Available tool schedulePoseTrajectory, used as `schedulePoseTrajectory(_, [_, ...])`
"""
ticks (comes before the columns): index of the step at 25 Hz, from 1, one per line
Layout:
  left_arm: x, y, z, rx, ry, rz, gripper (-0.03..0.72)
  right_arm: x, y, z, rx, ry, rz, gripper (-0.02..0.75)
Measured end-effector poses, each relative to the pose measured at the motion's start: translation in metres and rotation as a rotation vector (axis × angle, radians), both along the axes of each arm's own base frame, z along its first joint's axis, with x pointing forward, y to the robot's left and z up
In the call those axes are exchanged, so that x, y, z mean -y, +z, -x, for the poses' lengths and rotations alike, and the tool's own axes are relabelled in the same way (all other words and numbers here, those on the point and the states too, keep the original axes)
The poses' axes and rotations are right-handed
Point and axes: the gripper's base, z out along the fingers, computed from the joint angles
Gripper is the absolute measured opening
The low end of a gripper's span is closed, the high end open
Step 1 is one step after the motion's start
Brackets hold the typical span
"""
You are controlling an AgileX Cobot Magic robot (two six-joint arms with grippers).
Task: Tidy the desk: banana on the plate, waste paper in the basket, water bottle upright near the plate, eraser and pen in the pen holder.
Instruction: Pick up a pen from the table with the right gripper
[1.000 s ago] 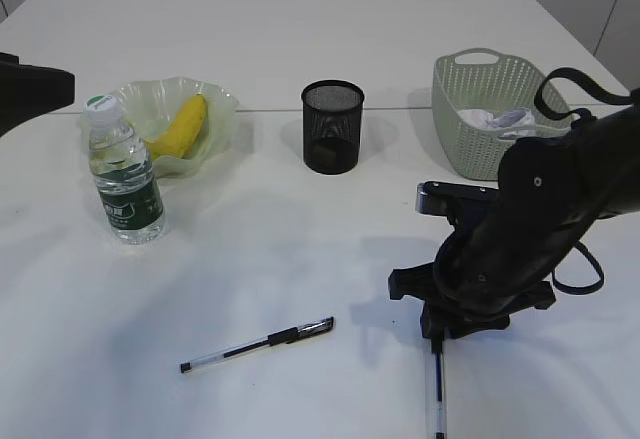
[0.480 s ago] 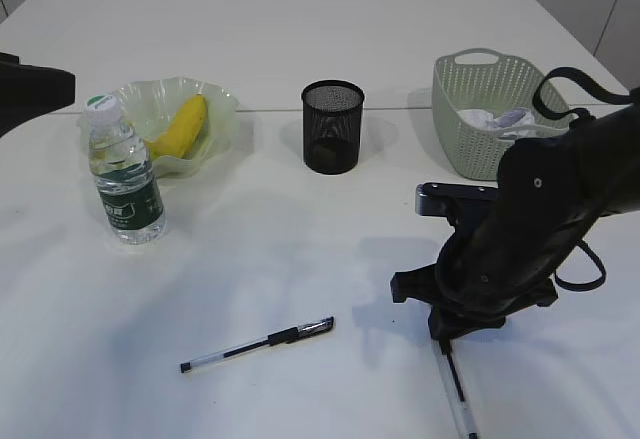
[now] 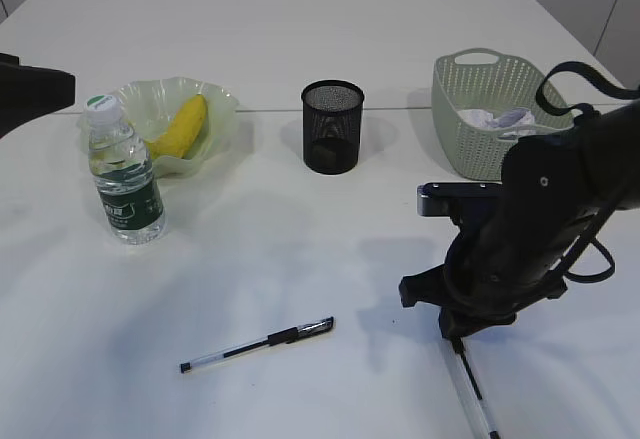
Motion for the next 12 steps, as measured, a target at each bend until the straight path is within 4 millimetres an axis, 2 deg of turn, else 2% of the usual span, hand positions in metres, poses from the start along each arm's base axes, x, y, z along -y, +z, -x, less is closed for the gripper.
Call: schedulePoseTrajectory(12, [0.0,0.0,0.0,0.0,-0.001,-0.002,0.508,0.007,0.073,0.008,0.217,0.051,-0.032,0.036])
